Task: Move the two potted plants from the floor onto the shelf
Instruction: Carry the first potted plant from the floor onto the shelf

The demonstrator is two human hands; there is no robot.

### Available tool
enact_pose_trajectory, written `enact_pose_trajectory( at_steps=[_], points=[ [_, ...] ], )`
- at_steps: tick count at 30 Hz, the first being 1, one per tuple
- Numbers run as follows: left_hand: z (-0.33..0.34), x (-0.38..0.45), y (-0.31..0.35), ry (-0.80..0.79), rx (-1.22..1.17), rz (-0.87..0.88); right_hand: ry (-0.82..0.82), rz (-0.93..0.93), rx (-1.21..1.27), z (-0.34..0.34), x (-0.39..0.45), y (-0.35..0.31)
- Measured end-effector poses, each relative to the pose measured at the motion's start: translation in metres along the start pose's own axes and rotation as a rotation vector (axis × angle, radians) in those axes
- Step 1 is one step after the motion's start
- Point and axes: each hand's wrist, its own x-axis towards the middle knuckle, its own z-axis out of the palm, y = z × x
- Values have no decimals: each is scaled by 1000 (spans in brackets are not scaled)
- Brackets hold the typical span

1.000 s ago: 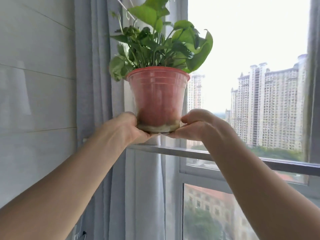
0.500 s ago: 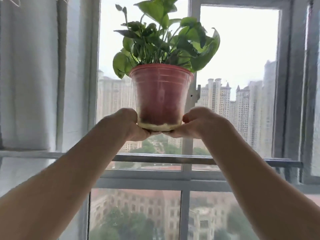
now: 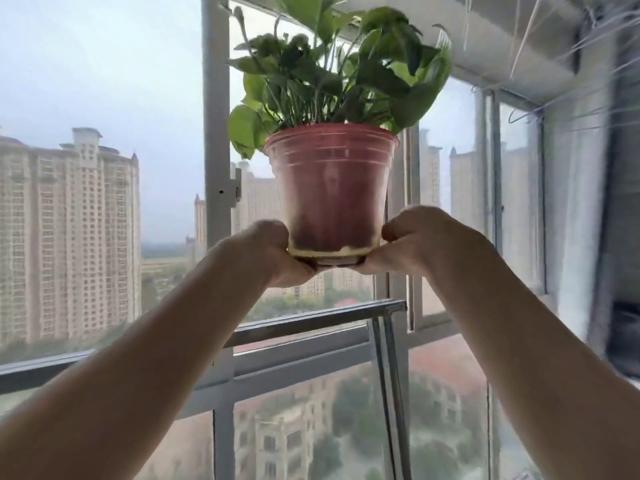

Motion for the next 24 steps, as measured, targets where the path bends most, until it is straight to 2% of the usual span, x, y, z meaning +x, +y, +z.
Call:
enact_pose_trajectory(
  at_steps=[1, 2, 3, 5, 8, 10, 16, 24],
  points=[
    [4, 11, -2, -69, -167, -46, 43, -52, -131, 1, 1, -1],
    [18, 19, -8, -175, -185, -108, 17, -119, -212, 0, 5, -11],
    [28, 25, -11, -187, -153, -104, 53, -121, -85, -7, 10, -21],
    [45, 44, -20, -257, -94, -111, 187, -160, -74, -18, 16, -38],
    [65, 74, -34, -326, -77, -170, 199, -285, -265, -44, 29, -48],
    [76, 87, -47, -364, -12, -184, 275, -320, -325, -59, 35, -54],
    [120, 116, -91, -455, 42, -336, 453, -467, -237, -97, 21, -89],
    [200, 126, -138, -598, 88, -389, 505, -542, -189, -142, -7, -154]
  ],
)
